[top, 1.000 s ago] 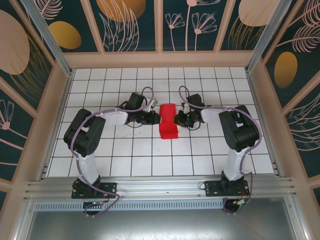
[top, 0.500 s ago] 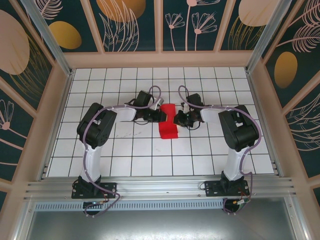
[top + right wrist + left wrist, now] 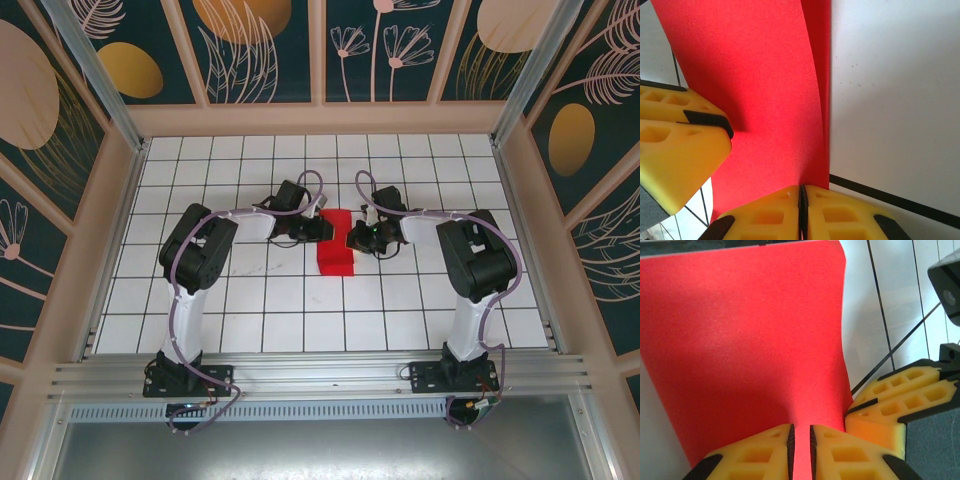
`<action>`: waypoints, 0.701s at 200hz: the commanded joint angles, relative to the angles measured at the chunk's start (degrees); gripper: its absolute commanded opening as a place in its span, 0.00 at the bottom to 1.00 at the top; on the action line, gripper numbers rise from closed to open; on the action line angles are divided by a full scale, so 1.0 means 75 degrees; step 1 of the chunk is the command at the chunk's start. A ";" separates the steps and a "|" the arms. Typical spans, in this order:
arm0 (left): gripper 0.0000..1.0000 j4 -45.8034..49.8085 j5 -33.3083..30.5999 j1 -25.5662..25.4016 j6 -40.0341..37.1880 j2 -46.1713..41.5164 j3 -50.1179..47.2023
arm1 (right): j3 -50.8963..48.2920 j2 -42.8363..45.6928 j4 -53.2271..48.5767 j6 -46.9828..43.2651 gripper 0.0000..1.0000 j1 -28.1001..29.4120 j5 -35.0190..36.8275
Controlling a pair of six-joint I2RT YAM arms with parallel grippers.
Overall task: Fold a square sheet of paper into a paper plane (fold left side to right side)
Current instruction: First fold the square sheet of paper in half at the center of the table.
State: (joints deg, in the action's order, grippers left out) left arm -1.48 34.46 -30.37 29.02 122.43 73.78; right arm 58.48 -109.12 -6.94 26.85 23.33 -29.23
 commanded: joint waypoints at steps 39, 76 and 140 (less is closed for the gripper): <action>0.23 0.0012 -0.0773 0.0456 0.0397 0.0218 0.0186 | -0.0264 -0.0615 -0.0834 -0.0264 0.11 0.0055 0.0976; 0.23 -0.0071 -0.0811 0.0694 0.0397 0.0340 0.0440 | -0.0272 -0.0628 -0.0862 -0.0275 0.11 0.0057 0.0983; 0.19 -0.1054 -0.0105 0.0656 0.0401 -0.0826 -0.0341 | -0.0214 -0.0618 -0.0833 -0.0252 0.11 0.0079 0.0945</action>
State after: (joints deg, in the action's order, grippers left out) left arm -4.45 31.03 -24.75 31.79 121.62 74.06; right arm 58.52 -109.14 -6.94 25.93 23.35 -29.06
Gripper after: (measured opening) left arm 0.201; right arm 0.116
